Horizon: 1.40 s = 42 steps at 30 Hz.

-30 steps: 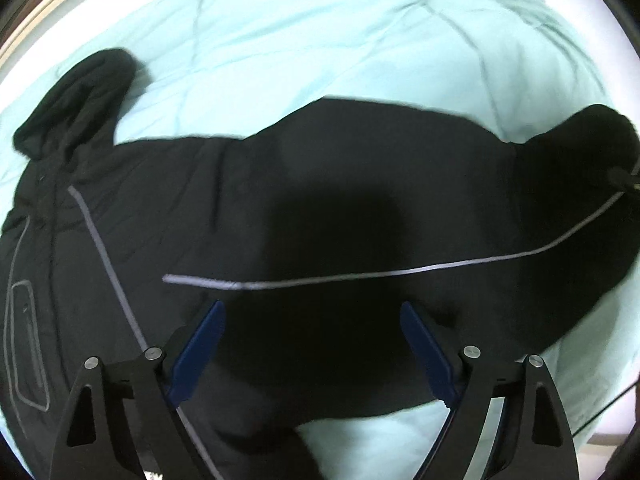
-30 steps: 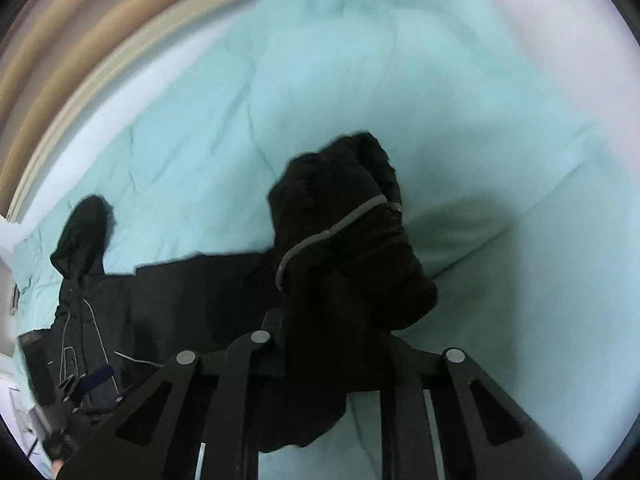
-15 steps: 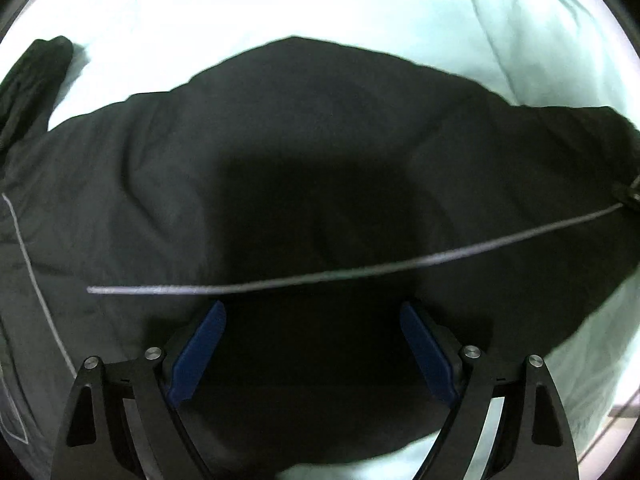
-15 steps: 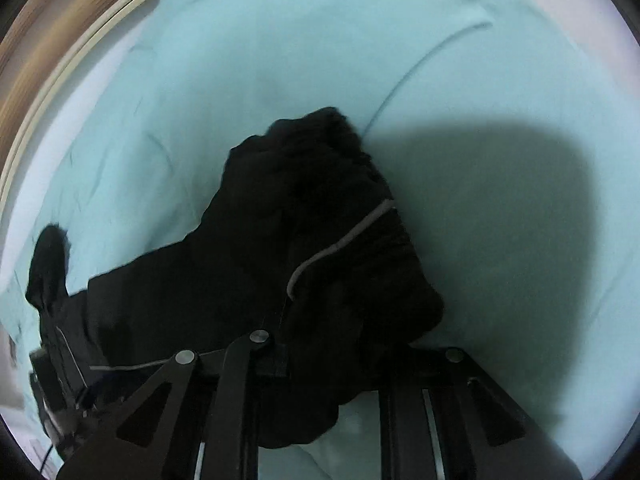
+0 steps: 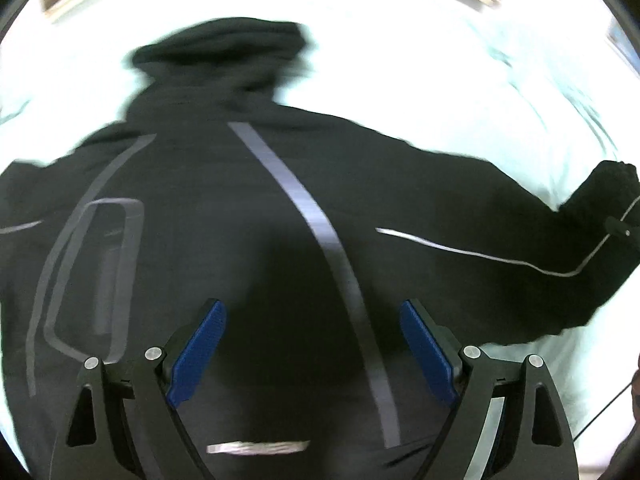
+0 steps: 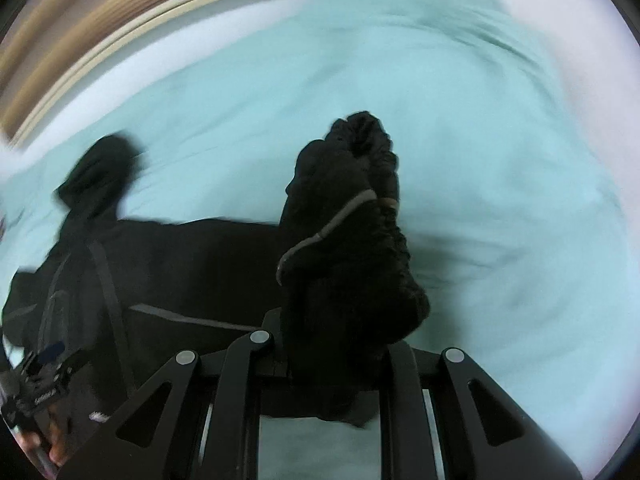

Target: Fold large clothes

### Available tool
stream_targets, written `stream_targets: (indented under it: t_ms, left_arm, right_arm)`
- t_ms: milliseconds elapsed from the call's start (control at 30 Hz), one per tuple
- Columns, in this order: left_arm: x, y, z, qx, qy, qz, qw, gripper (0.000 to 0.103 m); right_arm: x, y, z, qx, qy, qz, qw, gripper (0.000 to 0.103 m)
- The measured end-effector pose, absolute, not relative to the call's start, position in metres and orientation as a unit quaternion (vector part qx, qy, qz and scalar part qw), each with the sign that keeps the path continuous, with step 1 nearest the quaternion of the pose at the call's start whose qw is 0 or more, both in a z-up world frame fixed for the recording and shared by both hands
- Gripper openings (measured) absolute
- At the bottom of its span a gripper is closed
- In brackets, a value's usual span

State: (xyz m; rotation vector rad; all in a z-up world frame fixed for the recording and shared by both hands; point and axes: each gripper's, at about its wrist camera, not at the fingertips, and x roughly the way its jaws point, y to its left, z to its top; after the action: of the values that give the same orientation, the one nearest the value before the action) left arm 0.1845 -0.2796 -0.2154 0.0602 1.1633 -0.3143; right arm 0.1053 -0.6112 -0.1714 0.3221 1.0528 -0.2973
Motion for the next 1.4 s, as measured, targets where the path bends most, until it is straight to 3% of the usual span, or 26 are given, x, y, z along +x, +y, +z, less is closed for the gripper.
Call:
stream_targets:
  t_ms: [367,700,867,1000,1067,1133,1267,1400]
  left_arm:
    - [0.183,-0.115,-0.219,-0.024,0.541,-0.020,0.841,0.089]
    - [0.163,-0.048,-0.277,-0.020,0.575,0.052,0.816,0.089]
    - [0.156,-0.044,-0.302,0.002,0.574,0.059,0.817,0.091]
    - [0.158,-0.046,-0.315,0.011,0.581,0.055,0.812,0.099]
    - [0.161,-0.043,-0.319,0.001,0.591,0.049,0.805,0.102]
    - [0.164,-0.038,-0.320,-0.009,0.599,0.048,0.799,0.102]
    - [0.168,-0.034,-0.311,-0.020,0.604,0.035,0.796,0.102]
    - [0.180,-0.037,-0.272,-0.074,0.557,-0.032,0.827,0.102]
  right_arm:
    - [0.192,-0.357,-0.174,0.033,0.526,0.062,0.848,0.020]
    - [0.258,-0.212,-0.277,-0.021,0.604,0.152,0.782,0.022]
    - [0.268,-0.178,-0.312,-0.052,0.611,0.149,0.776,0.034]
    - [0.272,-0.183,-0.313,-0.035,0.617,0.160,0.770,0.040]
    - [0.271,-0.197,-0.306,-0.004,0.625,0.189,0.757,0.064]
    - [0.264,-0.216,-0.292,0.029,0.625,0.209,0.752,0.074]
    - [0.238,-0.251,-0.257,0.055,0.600,0.231,0.764,0.077]
    - [0.210,-0.297,-0.236,0.075,0.587,0.209,0.779,0.079]
